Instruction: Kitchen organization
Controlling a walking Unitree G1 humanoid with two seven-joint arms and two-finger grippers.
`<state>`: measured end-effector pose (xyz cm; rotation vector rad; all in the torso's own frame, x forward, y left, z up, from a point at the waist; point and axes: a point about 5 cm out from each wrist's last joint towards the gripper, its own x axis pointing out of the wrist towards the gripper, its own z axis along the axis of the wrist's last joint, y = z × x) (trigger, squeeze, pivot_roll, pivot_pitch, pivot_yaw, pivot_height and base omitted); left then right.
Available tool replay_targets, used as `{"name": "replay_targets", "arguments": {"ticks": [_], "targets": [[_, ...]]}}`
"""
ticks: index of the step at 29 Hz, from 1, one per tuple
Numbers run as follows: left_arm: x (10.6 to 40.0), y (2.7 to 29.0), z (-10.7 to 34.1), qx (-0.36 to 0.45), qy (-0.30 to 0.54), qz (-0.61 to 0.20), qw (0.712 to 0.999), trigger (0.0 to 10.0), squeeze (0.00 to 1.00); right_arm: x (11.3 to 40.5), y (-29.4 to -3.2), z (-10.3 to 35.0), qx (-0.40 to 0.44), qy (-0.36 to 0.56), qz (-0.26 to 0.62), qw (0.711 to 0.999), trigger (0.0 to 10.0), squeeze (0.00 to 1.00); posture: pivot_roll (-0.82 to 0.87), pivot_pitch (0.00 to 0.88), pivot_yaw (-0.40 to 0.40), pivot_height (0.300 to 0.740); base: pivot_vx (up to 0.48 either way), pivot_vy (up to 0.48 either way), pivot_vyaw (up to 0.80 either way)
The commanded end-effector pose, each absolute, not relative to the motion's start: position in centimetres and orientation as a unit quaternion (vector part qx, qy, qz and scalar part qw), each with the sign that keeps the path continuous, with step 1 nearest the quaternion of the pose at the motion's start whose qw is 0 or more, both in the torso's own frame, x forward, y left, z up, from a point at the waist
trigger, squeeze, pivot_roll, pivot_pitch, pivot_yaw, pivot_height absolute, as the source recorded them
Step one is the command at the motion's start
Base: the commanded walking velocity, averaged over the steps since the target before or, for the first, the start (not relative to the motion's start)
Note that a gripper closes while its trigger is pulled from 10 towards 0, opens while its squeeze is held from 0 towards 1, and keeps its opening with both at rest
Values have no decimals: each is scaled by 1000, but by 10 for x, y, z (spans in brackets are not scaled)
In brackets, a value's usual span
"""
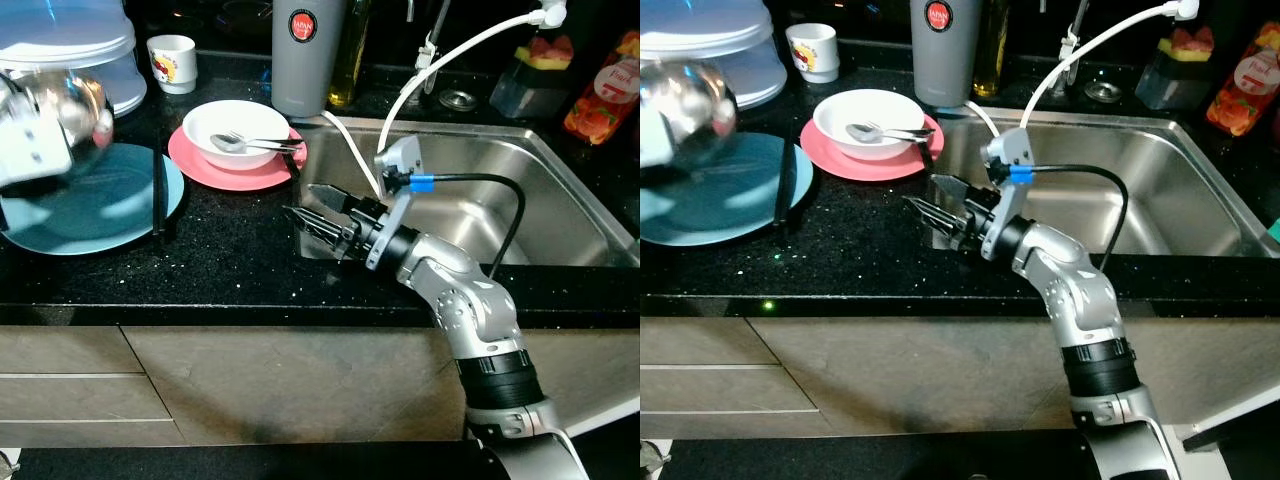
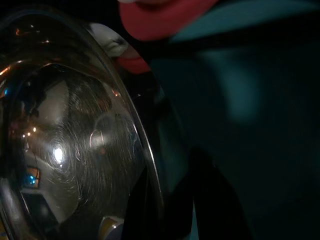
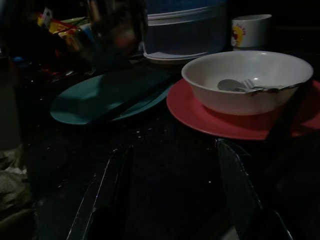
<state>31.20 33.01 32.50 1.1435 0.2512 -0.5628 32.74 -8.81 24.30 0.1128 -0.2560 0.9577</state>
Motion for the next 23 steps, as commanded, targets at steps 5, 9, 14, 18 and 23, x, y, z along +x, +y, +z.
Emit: {"name": "replay_targets", "arguments": {"ticks": [5,9,14,18,23], "targets": [[300,288,377,497,-8,-314,809,0,0,334,-99,244,71,-142,417,895,10000,0,115,29,-36,740,0,0,0],[294,272,383,477,-40,-339,810,0,0,334,-104,249,91,-154,419,890,10000,0,118,19,-29,740,0,0,0],[293,260,385,440,-74,-352,823,0,0,339,-112,252,106,-154,402,896,10000,0,121,7,-28,740,0,0,-480],[291,240,381,380,-119,-370,839,2431,0,345,-122,254,108,-158,371,909,10000,0,115,0,-25,740,0,0,-800],[291,219,382,337,-170,-384,843,4627,0,344,-130,255,112,-162,365,910,10000,0,110,0,-27,740,0,0,-800]]}}
